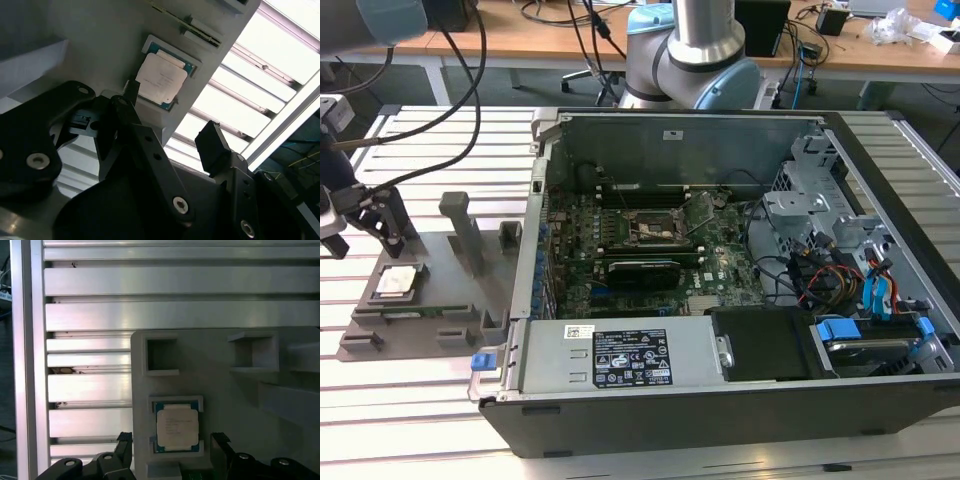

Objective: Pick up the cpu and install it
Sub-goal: 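Pick up the cpu and move it towards the insertion slot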

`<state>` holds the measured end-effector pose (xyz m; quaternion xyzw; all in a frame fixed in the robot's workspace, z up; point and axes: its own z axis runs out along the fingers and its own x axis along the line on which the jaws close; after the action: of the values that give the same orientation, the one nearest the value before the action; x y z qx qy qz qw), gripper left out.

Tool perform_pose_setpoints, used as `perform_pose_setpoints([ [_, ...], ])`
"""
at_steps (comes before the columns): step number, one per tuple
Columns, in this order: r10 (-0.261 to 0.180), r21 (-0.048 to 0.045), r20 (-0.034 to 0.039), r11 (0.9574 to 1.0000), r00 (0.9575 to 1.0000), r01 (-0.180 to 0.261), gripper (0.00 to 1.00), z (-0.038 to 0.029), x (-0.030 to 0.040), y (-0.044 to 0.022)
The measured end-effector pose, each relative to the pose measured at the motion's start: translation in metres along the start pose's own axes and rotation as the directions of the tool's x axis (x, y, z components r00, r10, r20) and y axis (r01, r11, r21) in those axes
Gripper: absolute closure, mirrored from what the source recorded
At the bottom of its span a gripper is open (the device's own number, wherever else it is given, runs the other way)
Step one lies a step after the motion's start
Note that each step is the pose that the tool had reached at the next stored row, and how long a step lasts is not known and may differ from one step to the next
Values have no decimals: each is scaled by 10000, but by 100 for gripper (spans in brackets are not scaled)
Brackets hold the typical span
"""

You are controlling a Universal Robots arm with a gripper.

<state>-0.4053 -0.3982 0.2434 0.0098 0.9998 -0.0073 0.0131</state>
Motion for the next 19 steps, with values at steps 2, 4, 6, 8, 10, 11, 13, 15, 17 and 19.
perform_pose_setpoints([
  [2, -122, 103, 4, 9999, 9999, 122, 28, 22, -16, 2],
  [4, -236, 102, 6, 9997, 9997, 236, 28, 36, -36, 3],
  [6, -290, 100, 7, 9995, 9996, 290, 28, 43, -43, 3],
  [8, -332, 100, 5, 9994, 9995, 331, 28, 49, -47, 3],
  [10, -409, 97, 8, 9991, 9992, 409, 28, 72, -56, 3],
  [11, -435, 97, 8, 9990, 9991, 435, 28, 81, -58, 4],
  [13, -471, 96, 8, 9988, 9989, 471, 28, 93, -62, 4],
  [15, -509, 95, 9, 9987, 9987, 508, 28, 109, -65, 4],
  [17, -526, 95, 8, 9986, 9986, 526, 28, 120, -65, 4],
  [19, -528, 94, 9, 9986, 9986, 528, 28, 146, -65, 5],
])
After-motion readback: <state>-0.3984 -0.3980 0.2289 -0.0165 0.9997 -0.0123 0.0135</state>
